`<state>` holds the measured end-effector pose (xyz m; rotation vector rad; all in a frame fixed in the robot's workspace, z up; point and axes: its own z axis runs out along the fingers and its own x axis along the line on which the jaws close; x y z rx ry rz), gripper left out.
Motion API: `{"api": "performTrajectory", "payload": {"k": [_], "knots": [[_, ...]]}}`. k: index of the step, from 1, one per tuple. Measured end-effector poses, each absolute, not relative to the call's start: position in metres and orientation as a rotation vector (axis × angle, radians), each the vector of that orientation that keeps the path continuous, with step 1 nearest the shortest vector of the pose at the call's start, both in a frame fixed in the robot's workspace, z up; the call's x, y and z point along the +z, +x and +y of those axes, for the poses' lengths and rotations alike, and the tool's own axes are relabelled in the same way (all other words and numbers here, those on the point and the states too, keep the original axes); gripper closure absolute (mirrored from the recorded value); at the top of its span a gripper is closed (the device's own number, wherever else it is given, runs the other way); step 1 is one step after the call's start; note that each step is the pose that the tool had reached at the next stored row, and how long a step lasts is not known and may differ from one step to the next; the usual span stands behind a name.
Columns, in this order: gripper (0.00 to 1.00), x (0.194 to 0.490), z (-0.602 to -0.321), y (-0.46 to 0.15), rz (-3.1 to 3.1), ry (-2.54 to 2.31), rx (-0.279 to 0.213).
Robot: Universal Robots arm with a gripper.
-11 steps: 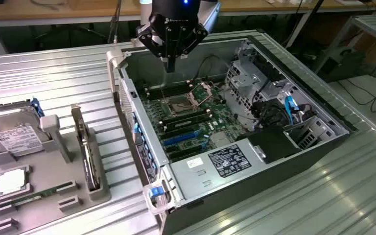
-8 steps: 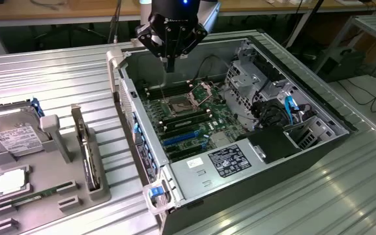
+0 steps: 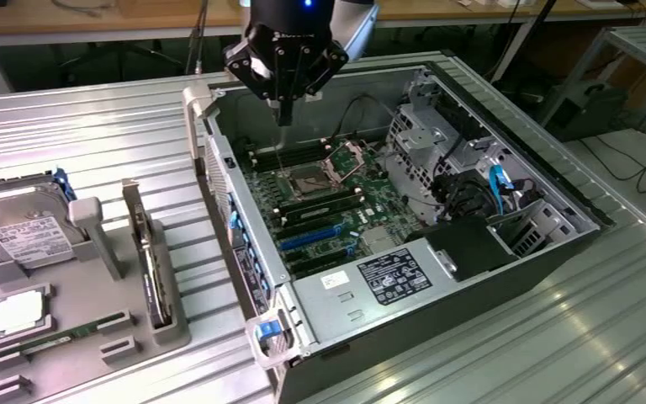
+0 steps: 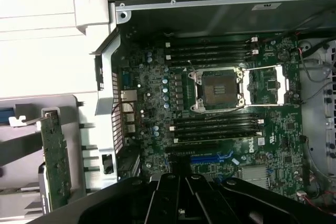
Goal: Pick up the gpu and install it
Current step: 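Reach for the gpu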
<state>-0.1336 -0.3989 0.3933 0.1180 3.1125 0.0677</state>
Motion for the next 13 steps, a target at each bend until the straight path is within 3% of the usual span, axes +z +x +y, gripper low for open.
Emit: {"api": "performTrajectory", "payload": {"k": [13], "knots": [[0.89,0.393,-0.399,-0.155,3.112,0.118,0.068]]}}
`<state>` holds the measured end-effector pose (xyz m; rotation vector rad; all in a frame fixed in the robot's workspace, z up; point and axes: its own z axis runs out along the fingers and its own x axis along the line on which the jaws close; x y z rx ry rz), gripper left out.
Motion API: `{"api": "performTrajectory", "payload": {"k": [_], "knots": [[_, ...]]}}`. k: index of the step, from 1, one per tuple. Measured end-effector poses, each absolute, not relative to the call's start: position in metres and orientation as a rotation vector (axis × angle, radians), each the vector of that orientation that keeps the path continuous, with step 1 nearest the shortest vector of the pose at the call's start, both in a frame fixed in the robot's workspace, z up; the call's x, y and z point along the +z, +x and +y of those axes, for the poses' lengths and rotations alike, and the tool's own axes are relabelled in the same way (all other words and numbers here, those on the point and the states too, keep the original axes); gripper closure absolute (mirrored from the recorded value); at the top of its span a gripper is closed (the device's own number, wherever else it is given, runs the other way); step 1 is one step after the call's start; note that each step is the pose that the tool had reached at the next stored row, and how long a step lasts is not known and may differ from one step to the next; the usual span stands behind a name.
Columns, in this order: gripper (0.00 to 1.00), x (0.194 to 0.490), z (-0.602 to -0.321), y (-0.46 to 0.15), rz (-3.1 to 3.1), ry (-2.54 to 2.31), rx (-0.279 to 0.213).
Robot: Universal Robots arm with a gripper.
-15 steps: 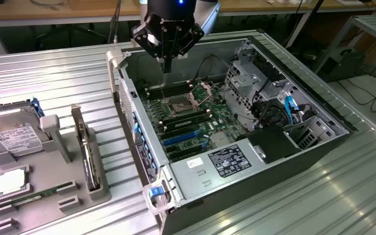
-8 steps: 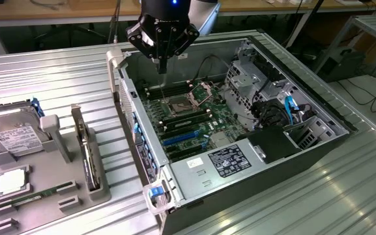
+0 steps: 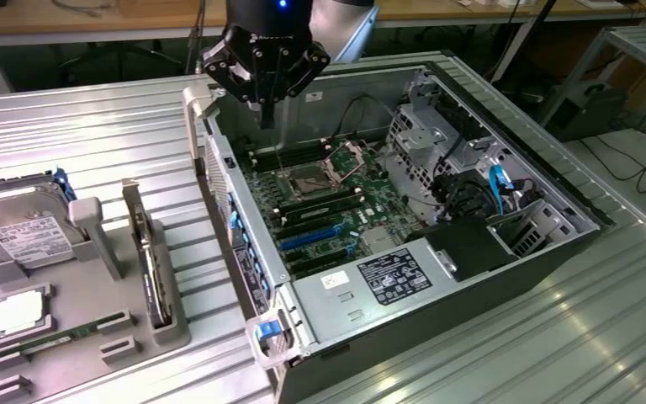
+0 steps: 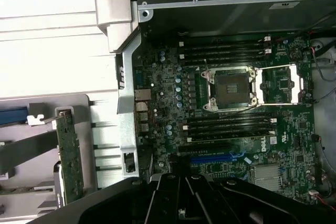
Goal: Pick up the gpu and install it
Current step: 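Reach for the gpu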
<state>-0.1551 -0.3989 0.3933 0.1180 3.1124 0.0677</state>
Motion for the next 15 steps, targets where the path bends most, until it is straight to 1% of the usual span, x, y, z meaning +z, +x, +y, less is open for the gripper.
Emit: {"api": "performTrajectory", "payload": {"k": [15], "knots": [[0.89,0.393,-0.399,-0.179,3.113,0.118,0.068]]}}
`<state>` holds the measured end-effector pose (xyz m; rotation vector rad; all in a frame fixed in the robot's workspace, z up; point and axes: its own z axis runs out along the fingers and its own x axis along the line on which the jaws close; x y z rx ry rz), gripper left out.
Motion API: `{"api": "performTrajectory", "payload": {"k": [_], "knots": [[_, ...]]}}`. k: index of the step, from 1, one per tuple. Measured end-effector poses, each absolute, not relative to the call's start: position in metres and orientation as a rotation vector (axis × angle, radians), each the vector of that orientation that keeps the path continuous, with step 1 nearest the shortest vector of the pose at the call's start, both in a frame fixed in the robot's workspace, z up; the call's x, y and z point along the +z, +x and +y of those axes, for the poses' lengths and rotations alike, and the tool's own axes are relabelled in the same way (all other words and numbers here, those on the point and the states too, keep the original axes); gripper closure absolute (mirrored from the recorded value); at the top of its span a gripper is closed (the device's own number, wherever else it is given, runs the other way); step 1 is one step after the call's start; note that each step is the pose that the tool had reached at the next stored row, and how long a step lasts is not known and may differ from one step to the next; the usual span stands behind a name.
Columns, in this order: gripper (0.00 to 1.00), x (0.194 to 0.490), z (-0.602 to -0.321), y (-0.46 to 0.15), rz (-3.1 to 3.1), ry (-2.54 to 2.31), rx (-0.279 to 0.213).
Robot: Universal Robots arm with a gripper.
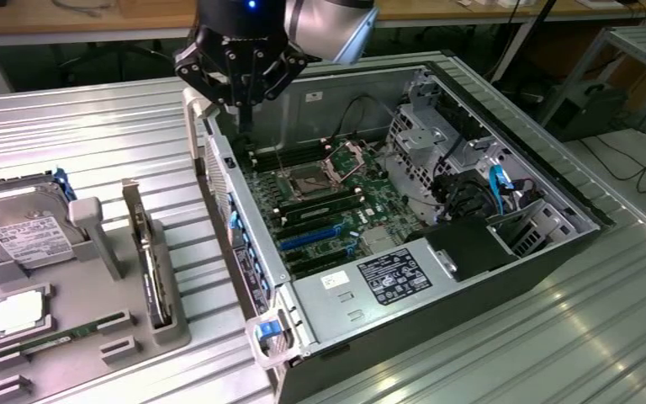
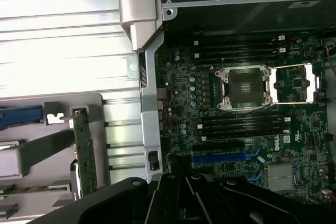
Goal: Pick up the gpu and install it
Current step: 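Reach for the gpu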
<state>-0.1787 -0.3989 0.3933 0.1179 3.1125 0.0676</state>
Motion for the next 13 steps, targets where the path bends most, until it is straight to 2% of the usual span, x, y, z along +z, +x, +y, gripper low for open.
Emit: {"api": "performTrajectory", "payload": {"k": [13], "knots": [[0.89,0.393,-0.399,-0.196,3.112,0.118,0.068]]}}
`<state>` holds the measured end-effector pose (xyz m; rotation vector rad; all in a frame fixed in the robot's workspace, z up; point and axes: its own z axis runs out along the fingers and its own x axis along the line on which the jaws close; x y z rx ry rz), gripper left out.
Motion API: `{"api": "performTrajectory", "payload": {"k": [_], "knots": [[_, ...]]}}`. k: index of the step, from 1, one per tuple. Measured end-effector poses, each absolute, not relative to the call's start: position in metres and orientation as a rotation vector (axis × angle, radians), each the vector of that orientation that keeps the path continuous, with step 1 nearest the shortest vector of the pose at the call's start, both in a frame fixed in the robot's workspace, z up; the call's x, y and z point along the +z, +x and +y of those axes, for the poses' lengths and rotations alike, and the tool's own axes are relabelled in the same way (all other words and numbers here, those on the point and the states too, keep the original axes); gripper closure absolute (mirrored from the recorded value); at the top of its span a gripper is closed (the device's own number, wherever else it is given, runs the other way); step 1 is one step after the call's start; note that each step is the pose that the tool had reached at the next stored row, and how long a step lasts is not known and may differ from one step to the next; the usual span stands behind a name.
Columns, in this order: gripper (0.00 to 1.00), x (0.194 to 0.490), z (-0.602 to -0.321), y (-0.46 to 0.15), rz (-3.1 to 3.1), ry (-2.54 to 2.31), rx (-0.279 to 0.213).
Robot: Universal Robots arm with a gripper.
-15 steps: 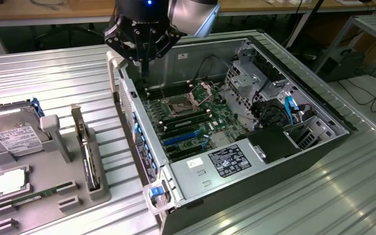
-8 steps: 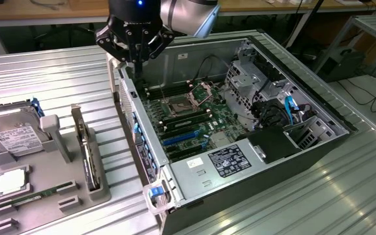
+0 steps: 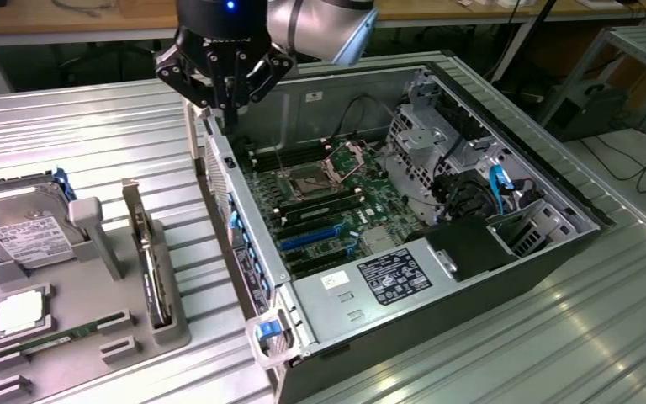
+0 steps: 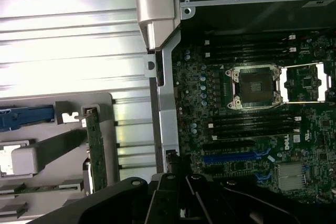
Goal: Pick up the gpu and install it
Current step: 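Reach for the gpu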
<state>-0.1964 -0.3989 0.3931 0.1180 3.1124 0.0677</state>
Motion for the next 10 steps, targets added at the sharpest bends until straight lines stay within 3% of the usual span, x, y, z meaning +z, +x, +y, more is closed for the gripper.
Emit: {"api": "performTrajectory", "payload": {"k": [10], "knots": [[0.89,0.393,-0.399,-0.212,3.113,0.118,0.068]]}}
